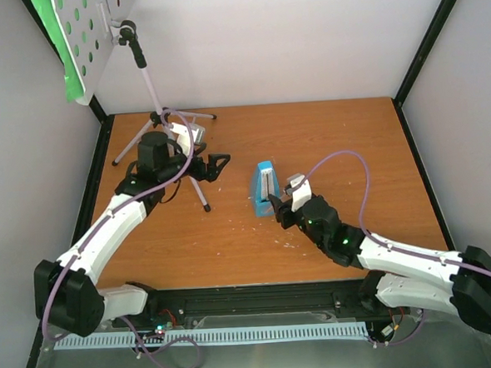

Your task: Pack up the instrument practice props

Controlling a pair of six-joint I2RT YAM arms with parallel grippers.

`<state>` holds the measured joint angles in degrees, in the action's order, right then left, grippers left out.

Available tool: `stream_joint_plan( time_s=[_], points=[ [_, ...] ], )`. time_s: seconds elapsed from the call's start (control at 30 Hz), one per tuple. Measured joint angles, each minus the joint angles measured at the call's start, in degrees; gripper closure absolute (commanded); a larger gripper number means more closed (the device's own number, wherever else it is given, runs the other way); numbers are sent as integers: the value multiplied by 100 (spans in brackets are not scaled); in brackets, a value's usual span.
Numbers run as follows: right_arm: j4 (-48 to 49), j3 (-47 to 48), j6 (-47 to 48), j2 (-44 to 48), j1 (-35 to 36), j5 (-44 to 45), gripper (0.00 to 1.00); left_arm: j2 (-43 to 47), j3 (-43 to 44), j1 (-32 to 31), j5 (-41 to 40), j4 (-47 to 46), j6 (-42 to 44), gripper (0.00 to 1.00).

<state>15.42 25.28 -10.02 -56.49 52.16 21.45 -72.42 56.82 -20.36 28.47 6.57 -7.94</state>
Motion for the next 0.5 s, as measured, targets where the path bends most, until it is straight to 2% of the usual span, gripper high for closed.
stream_joint_plan(
  time_s=[0.2, 0.5],
  points=[
    [472, 96, 72, -684, -9, 79, 48, 391, -2, 0, -487, 216, 310, 1],
    [1027, 413, 197, -1609, -76, 175, 48, 415, -2, 4, -761, 385, 378, 1]
  ],
)
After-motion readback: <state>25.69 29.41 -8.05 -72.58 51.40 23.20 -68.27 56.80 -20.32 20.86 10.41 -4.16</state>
